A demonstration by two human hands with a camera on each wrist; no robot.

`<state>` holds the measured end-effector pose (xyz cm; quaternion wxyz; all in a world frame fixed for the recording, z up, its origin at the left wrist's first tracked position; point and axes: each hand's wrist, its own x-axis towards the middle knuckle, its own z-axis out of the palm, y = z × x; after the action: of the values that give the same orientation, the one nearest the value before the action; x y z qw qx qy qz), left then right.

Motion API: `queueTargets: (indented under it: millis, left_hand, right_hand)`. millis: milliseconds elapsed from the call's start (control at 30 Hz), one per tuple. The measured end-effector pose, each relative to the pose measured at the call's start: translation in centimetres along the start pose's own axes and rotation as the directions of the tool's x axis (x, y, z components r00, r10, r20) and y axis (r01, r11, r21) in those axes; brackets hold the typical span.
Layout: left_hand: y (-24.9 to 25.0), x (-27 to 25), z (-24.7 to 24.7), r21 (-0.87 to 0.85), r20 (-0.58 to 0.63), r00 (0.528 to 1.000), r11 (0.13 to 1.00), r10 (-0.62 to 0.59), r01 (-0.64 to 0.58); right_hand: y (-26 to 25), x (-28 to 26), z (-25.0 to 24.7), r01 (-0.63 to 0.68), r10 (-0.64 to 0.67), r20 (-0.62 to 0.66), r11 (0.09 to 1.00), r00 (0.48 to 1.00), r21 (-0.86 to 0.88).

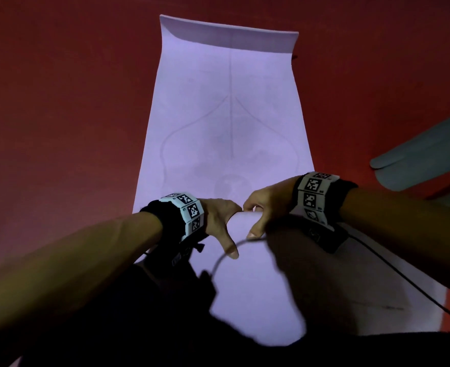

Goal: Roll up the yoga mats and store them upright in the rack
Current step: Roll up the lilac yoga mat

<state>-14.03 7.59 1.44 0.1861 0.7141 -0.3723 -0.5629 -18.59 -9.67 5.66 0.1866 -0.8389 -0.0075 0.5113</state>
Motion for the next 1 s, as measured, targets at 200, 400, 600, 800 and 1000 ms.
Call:
queueTargets:
  millis: [200,400,600,800,1000]
  left_hand:
    - [-0.3,-0.3,0.1,-0.046,0.089,0.996,0.999,0.017,-0.013]
    - [-0.1,-0.5,1.1,0.019,0.053,0.997,0.999,-0.052,0.051]
    - [0.2,-0.3,1.1,0.026,0.075,0.995,0.998,0.059,-0.061]
    - [-0.6,-0.2,1.0,-0.006,0.095,0.995,1.000,0.009,-0.008]
    - [0.0,-0.1,1.4,-0.055,0.065,0.997,0.997,-0.044,0.048]
  right_hand:
    - [-0.9,1.3,2.2,0.016,-0.009,0.084,0.996,0.996,-0.085]
    - [-0.7,1.0,2.3,-0.001,0.009,0.174,0.999,0.985,-0.045]
    - [-0.4,1.0,2.6,-0.051,0.052,0.123,0.999,0.991,-0.013]
    - [-1.7,0.9,2.8,0.062,-0.060,0.019,0.993,0.998,-0.098]
    - [-1.1,0.6,1.7,0.018,-0.014,0.057,0.997,0.998,-0.075]
